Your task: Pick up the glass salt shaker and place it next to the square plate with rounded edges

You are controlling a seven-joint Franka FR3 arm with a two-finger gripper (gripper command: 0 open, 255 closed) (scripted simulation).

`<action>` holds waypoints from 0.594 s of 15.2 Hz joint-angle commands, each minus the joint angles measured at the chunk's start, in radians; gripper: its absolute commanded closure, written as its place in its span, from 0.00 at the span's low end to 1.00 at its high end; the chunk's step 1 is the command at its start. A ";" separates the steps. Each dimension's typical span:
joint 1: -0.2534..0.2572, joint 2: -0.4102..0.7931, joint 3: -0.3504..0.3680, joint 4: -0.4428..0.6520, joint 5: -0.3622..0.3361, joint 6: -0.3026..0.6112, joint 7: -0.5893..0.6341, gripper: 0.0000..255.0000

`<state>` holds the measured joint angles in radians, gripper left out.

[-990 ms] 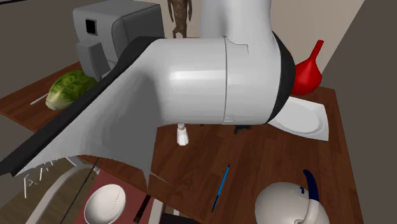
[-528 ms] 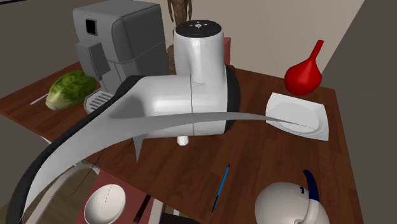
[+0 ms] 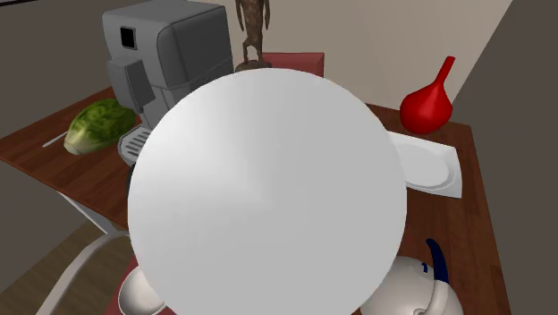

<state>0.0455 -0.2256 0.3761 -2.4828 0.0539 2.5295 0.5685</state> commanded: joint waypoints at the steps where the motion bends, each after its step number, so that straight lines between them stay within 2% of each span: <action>1: -0.011 0.080 0.031 0.035 -0.040 0.052 0.063 0.00; 9: -0.028 0.208 0.046 0.048 -0.145 0.158 0.148 0.00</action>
<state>0.0207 -0.0343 0.4234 -2.4377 -0.0770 2.6744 0.7094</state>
